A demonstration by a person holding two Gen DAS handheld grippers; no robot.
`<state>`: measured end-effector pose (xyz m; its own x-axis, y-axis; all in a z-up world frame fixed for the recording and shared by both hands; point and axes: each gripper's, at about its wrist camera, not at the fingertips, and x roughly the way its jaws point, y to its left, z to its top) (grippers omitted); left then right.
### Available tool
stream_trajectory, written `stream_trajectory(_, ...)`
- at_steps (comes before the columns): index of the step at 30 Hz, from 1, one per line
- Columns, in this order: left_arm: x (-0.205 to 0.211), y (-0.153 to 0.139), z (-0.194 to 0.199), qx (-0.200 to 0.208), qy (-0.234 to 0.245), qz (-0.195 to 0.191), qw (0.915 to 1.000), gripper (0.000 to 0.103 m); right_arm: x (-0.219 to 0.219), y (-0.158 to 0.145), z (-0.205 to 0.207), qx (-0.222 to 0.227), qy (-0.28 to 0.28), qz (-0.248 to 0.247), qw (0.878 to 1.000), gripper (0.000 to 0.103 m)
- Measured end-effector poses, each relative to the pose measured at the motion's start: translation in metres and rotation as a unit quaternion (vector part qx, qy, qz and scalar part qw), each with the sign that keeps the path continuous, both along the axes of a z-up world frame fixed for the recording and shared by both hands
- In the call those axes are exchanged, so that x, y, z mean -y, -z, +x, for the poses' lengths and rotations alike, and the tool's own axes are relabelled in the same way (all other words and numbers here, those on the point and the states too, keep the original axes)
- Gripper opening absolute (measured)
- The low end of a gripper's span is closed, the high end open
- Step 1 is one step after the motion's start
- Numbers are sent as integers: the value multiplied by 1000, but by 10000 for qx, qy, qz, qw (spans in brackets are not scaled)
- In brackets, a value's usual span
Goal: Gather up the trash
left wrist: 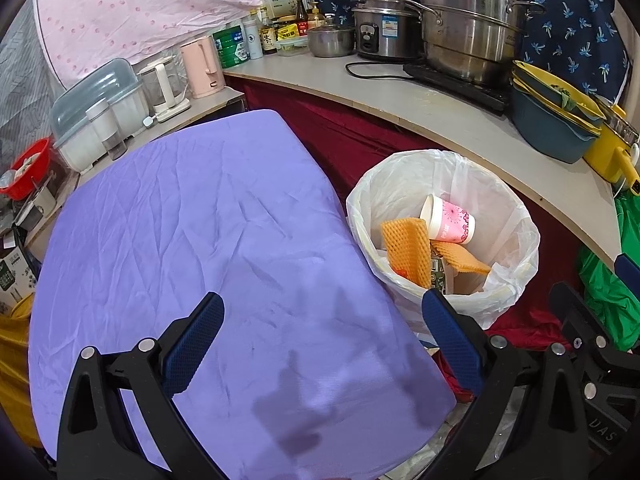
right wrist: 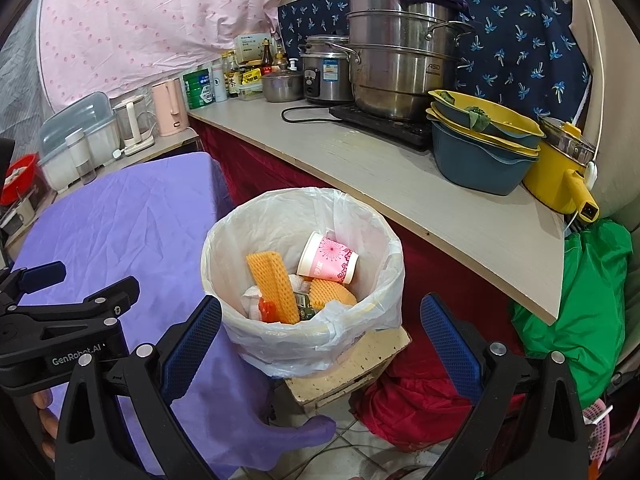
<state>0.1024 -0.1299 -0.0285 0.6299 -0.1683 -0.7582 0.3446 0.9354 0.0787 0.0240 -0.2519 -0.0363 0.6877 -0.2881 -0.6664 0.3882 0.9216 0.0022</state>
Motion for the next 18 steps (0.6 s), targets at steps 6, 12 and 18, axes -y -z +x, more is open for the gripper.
stream_trajectory(6, 0, -1, -2, 47, 16, 32, 10000, 95, 0, 0, 1, -14, -3, -3, 10000, 96)
stream_trajectory(12, 3, 0, -3, 45, 22, 44, 10000, 95, 1, 1, 1, -20, 8, 3, 10000, 96)
stream_trajectory(18, 3, 0, -3, 47, 28, 47, 10000, 95, 1, 1, 1, -26, 11, 9, 10000, 96)
